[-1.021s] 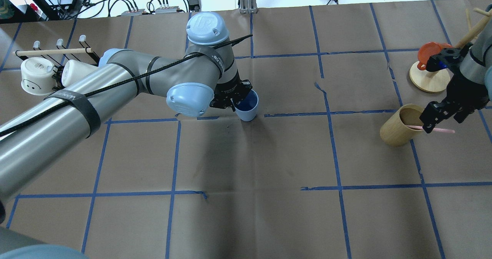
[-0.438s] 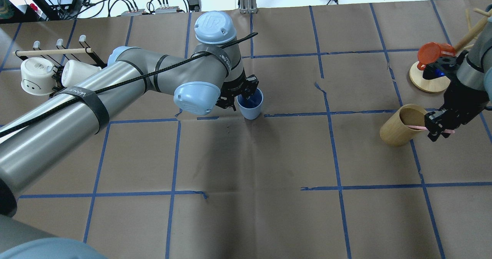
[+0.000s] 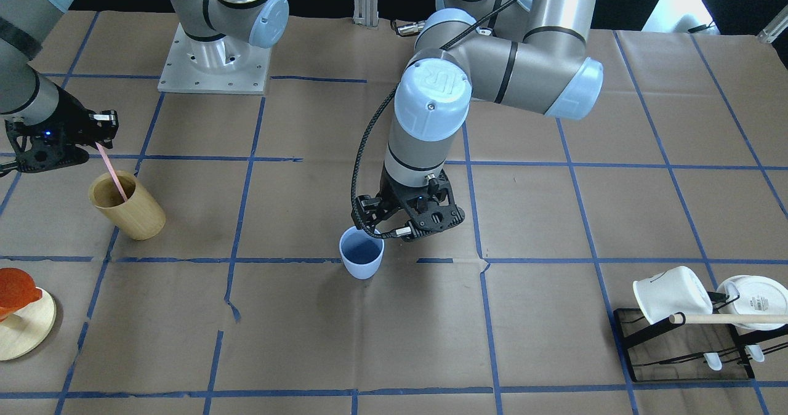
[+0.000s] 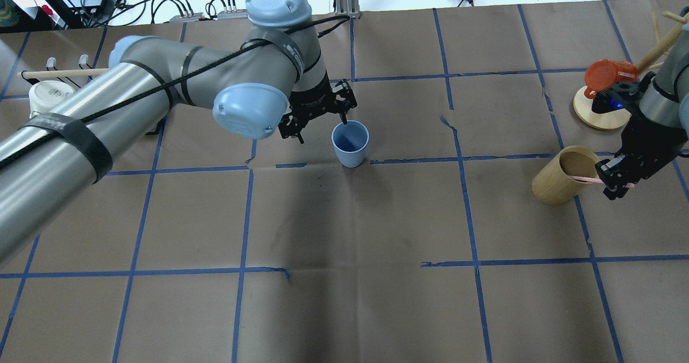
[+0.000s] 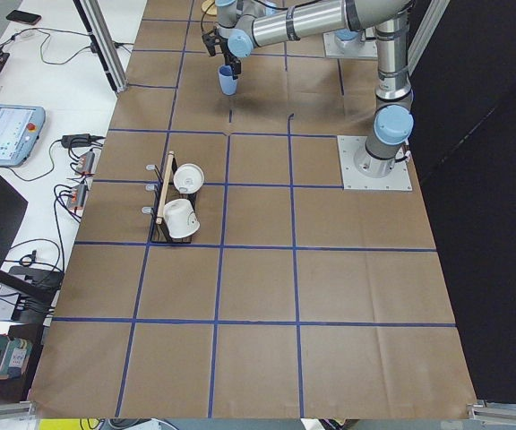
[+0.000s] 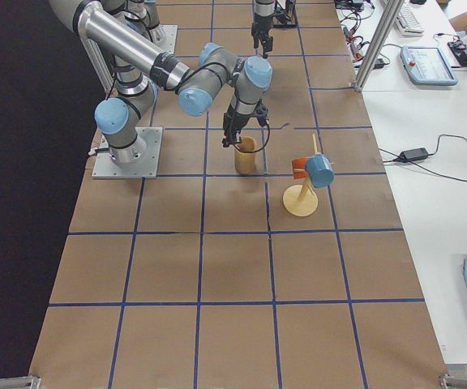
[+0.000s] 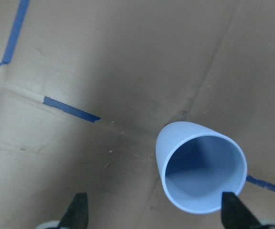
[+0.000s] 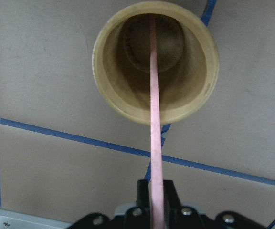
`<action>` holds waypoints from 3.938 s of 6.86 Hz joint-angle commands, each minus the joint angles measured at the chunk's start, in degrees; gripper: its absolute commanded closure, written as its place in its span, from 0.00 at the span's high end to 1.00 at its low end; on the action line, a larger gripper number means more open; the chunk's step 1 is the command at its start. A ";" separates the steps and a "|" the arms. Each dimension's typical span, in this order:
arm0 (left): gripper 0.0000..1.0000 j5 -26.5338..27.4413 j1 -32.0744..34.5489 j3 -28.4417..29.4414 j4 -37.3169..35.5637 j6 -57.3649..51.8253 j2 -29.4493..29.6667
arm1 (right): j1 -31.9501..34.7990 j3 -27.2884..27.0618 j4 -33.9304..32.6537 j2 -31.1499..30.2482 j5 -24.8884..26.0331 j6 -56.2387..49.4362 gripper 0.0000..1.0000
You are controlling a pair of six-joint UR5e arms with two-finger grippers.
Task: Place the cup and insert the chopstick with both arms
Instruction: 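Release the blue cup and lift left gripper while right grasps chopstick, then pull the pink chopstick up out of the bamboo cup with the right gripper, then move the chopstick over the blue cup and lower it inside with the right gripper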
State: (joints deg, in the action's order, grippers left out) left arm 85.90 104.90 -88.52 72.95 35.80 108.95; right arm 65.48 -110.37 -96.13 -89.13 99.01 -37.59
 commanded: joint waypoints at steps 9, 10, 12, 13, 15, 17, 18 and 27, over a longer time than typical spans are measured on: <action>1.00 -0.03 -11.37 4.17 18.12 -38.16 -15.94 | 1.22 25.33 29.02 -0.43 -0.31 7.26 0.18; 1.00 0.23 -13.73 2.67 18.19 -38.17 -18.14 | 4.27 30.08 31.51 -0.08 -0.66 9.44 0.18; 1.00 0.49 -14.81 2.91 18.81 -37.99 -19.13 | 11.21 32.85 32.59 0.19 -5.80 19.77 0.18; 1.00 0.23 -14.90 2.31 18.46 -38.17 -18.87 | 16.64 32.94 32.41 1.06 -8.81 26.79 0.19; 1.00 0.49 -14.90 3.08 19.16 -38.08 -19.21 | 25.98 33.29 29.88 3.69 -16.80 41.65 0.18; 1.00 0.58 -14.90 3.01 19.77 -37.99 -19.30 | 33.55 34.95 29.07 7.03 -20.68 52.30 0.18; 1.00 1.36 -14.90 3.61 21.26 -37.99 -19.30 | 34.18 37.13 29.16 8.52 -23.05 54.62 0.18; 1.00 2.95 -15.07 2.91 20.83 -38.08 -20.01 | 39.02 39.88 25.64 21.27 -32.22 61.85 0.18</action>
State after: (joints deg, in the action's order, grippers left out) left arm 88.85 89.89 -85.71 93.79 -2.28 88.97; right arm 104.42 -70.35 -70.21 -69.25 66.75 24.59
